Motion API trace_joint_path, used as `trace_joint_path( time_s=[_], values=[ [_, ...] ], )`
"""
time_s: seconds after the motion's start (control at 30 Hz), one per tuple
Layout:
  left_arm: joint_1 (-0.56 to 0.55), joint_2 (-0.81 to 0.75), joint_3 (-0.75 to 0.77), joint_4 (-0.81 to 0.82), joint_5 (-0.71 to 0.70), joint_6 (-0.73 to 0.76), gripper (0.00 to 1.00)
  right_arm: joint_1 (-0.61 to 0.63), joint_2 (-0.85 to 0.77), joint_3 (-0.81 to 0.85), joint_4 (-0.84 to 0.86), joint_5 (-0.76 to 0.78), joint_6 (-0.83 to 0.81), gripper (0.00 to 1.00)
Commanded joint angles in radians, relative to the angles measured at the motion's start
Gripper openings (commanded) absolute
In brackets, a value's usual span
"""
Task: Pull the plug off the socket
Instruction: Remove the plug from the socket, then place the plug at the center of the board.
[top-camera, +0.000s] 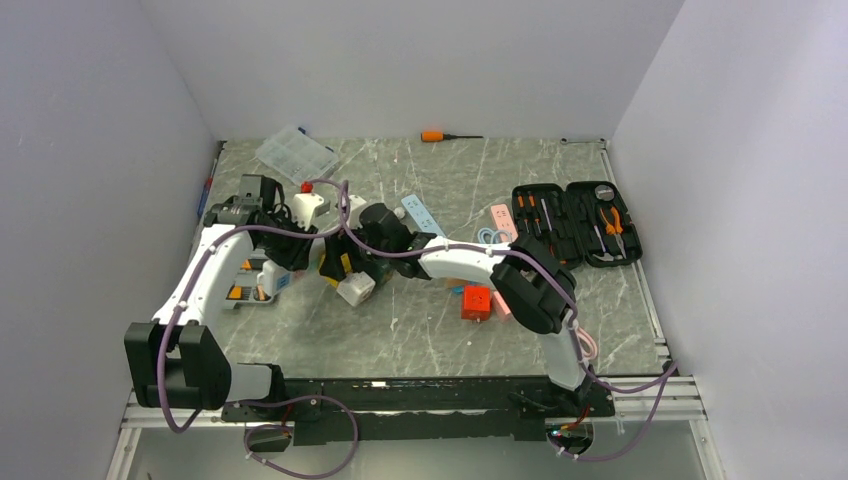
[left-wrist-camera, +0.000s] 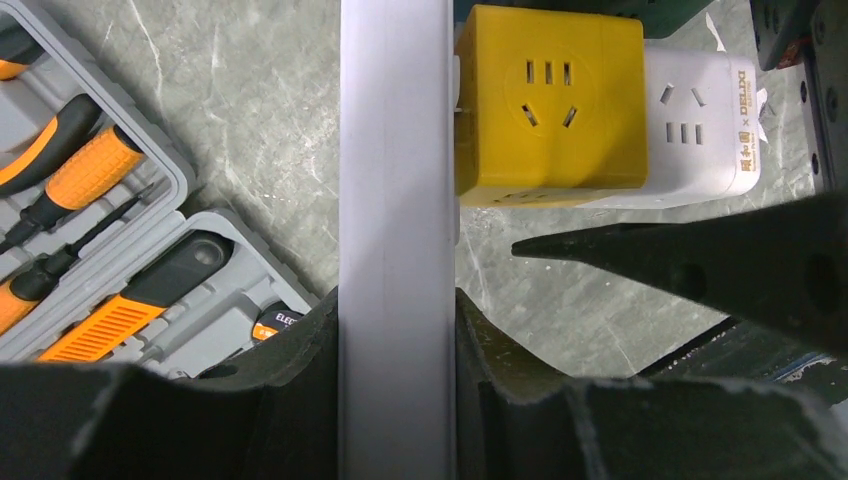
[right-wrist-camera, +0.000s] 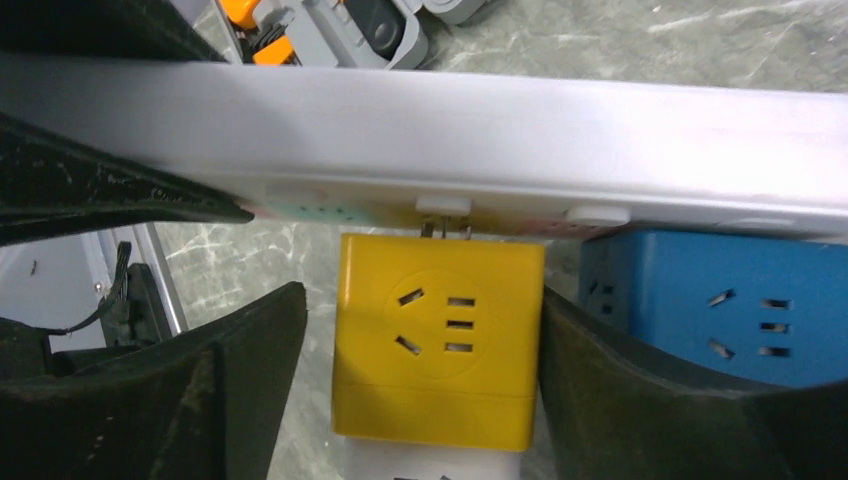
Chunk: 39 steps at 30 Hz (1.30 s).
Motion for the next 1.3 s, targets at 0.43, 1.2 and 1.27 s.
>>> trace_joint_path(
  time_s=[0.43, 1.2, 1.27],
  values=[
    [-0.005, -0.053, 0.054, 0.13, 0.069, -0.04, 0.0, 0.041, 0.071, 0.082, -0.089, 0.011, -0.018, 0.35],
    [-0.032, -0.016, -0.038, 0.293, -0.179, -0.006, 0.0, 0.113, -0.149, -0.142, -0.282, 0.119, -0.176, 0.0],
    [-0.034, -0.018, -0.031, 0.274, -0.15, -0.009, 0.0, 0.125, -0.14, -0.149, -0.296, 0.15, -0.195, 0.07]
  ],
)
